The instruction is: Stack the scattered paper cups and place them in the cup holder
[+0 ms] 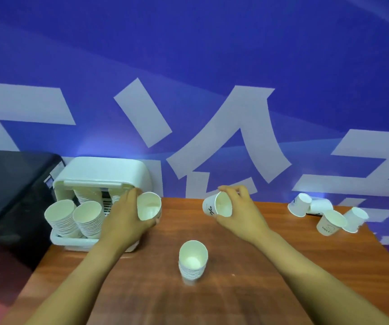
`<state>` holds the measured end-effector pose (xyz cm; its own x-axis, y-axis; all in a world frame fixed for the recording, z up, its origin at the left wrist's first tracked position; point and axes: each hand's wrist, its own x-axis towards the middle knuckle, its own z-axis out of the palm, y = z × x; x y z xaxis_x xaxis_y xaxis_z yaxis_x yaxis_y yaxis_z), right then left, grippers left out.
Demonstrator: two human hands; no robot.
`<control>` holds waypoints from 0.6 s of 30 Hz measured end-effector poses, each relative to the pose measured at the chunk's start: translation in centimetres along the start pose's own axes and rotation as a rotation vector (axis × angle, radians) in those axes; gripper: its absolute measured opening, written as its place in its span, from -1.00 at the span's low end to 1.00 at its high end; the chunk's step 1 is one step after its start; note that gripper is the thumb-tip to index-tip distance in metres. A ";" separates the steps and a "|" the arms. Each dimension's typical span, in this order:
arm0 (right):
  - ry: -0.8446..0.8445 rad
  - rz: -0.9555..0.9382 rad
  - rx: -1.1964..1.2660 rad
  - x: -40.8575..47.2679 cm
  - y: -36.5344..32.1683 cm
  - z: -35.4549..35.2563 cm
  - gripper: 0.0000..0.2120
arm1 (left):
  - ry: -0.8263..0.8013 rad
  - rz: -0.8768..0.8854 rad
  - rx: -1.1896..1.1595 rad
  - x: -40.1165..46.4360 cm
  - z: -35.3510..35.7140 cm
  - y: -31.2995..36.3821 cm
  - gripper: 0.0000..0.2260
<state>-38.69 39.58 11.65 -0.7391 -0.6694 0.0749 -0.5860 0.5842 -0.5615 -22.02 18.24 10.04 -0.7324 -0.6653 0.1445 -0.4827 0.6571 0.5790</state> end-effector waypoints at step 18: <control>-0.079 0.118 -0.012 3.6 -9.9 10.9 -0.34 | -0.096 0.144 0.352 6.0 -0.9 -13.7 -0.34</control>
<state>-31.93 26.38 8.54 -0.7750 -0.6294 -0.0561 -0.5010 0.6661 -0.5526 -19.32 4.93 3.68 -0.8380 -0.5326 0.1190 -0.4951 0.8336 0.2449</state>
